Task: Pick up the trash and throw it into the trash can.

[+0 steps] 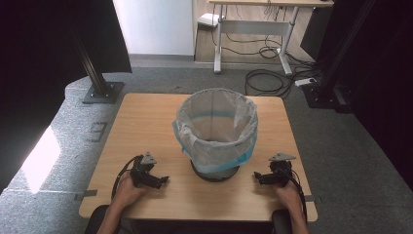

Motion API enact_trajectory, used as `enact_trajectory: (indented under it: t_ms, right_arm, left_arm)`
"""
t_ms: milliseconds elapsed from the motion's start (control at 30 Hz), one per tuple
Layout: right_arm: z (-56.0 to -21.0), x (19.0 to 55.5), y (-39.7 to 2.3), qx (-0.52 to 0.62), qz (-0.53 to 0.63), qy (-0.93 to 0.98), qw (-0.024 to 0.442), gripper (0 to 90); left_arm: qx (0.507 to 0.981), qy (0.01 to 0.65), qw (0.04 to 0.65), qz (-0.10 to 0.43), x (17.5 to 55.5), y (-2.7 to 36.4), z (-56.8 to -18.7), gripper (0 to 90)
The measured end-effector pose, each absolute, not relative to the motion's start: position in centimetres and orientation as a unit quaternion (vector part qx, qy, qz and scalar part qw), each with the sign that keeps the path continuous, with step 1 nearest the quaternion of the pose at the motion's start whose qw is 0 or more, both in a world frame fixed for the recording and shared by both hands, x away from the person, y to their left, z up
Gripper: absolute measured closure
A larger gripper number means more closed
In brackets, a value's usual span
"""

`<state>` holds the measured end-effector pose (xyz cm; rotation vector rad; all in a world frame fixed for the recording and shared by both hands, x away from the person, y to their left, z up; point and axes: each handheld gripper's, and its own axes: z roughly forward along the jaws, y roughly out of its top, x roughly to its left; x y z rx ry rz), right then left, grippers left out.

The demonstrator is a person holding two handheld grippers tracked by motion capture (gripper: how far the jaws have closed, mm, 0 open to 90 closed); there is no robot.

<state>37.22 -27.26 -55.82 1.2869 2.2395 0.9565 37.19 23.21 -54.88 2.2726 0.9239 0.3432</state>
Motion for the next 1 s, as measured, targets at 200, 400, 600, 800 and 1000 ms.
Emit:
enact_trajectory:
  t_ms: [200, 400, 600, 800, 1000]
  right_arm:
    - [-55.8, 37.2, -27.2, 0.461, 0.34, 0.796, 0.194, 0.0]
    - [-55.8, 37.2, -27.1, 0.463, 0.339, 0.795, 0.195, 0.0]
    - [-55.6, 37.8, -27.2, 0.463, 0.335, 0.799, 0.186, 0.0]
    - [-54.1, 40.8, -27.7, 0.471, 0.331, 0.795, 0.189, 6.7]
    - [-52.9, 45.2, -27.7, 0.48, 0.329, 0.79, 0.195, 13.4]
  left_arm:
    - [0.867, 0.353, 0.326, 0.131, 37.2, 23.2, -54.9, 0.0]
    - [0.867, 0.354, 0.326, 0.131, 37.2, 23.2, -54.9, 0.0]
    - [0.867, 0.354, 0.326, 0.131, 37.3, 23.2, -54.9, 0.0]
    - [0.866, 0.356, 0.327, 0.132, 37.4, 23.1, -54.9, 0.0]
    - [0.865, 0.357, 0.327, 0.132, 37.4, 23.1, -54.9, 0.0]
